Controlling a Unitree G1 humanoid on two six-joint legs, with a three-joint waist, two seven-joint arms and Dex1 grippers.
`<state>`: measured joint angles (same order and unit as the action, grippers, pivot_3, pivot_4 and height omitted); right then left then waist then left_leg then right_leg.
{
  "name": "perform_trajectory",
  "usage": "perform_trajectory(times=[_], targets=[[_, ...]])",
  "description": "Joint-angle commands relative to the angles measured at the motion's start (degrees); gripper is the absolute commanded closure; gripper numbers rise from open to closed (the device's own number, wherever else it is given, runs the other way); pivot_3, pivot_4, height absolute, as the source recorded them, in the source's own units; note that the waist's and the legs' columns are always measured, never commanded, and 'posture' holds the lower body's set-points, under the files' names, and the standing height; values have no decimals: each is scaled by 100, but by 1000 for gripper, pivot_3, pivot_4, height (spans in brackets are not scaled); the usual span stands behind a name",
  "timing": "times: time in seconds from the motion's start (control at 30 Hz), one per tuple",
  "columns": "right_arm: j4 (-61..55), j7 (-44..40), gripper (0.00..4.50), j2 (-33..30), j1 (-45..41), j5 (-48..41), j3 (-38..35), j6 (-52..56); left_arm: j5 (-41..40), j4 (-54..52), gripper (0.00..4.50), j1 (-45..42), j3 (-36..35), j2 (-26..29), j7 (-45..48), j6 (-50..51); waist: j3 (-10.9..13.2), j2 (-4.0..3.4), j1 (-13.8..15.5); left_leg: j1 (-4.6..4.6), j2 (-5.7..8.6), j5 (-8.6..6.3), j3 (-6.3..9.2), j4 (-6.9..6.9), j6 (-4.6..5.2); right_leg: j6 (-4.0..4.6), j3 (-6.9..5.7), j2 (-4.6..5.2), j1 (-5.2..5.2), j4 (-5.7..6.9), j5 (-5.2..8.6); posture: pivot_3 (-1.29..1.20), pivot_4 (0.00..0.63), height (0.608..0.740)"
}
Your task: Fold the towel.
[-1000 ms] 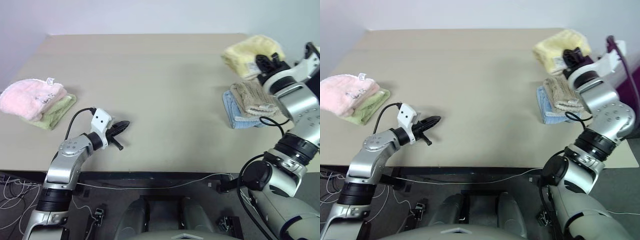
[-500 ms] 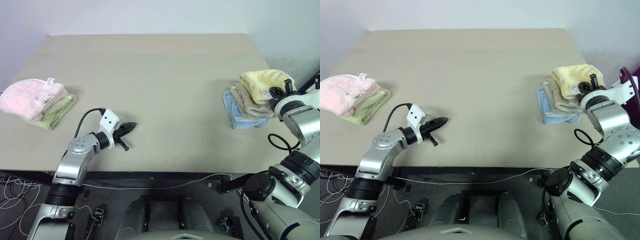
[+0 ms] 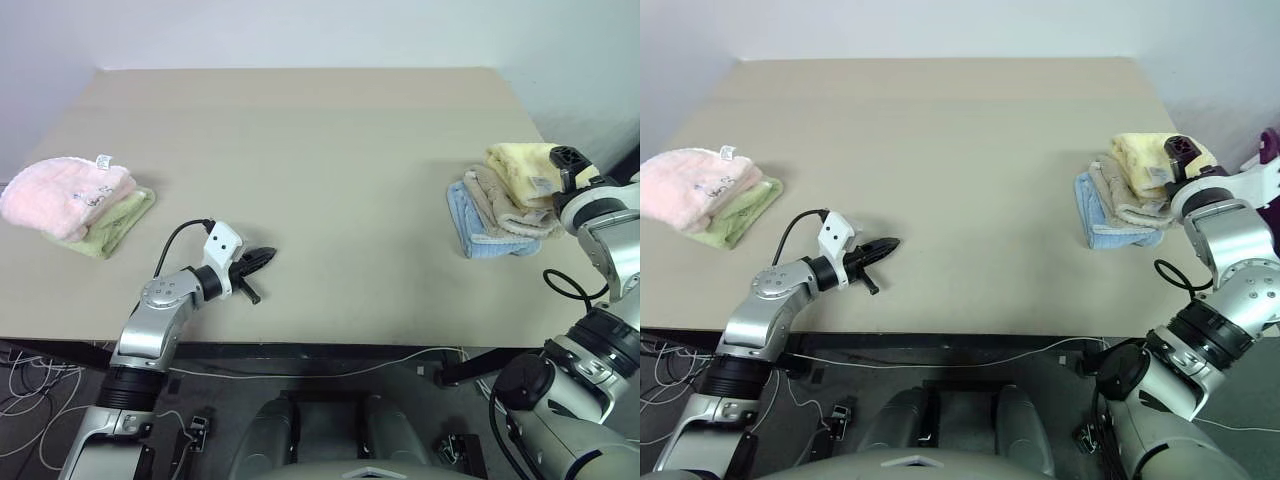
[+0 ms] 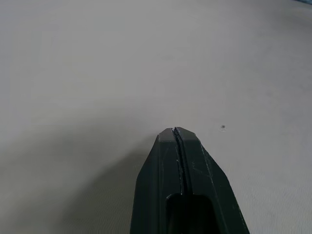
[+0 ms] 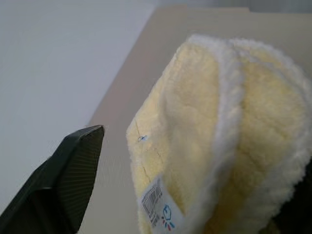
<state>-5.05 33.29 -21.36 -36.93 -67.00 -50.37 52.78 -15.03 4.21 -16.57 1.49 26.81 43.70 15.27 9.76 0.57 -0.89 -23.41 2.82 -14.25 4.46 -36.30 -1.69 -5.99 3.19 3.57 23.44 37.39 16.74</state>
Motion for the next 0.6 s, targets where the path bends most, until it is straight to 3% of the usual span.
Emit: perform_trajectory(times=[0.03, 0.3, 0.6], targets=[[-461, 92, 25, -339, 112, 6, -62, -348, 46, 40, 4500, -171, 67, -36, 114, -180, 0, 0, 3, 0, 0, 0, 0, 0, 0, 0, 0, 0, -1, 0, 0, 0, 150, 740], [-726, -253, 25, -712, 382, 419, 378, -812, 122, 268, 4500, -333, 113, -88, 209, -271, -2, -4, -39, 3, -4, 0, 0, 0, 1, 0, 0, -5, -2, 0, 0, 0, 150, 740], [-1257, -1887, 25, -913, 421, 1031, 2128, -850, 108, 55, 4500, -124, -83, 107, 109, -217, -1, -5, -23, 2, -8, 0, -1, -3, 1, 0, 0, -7, -2, 0, 0, 0, 150, 740]])
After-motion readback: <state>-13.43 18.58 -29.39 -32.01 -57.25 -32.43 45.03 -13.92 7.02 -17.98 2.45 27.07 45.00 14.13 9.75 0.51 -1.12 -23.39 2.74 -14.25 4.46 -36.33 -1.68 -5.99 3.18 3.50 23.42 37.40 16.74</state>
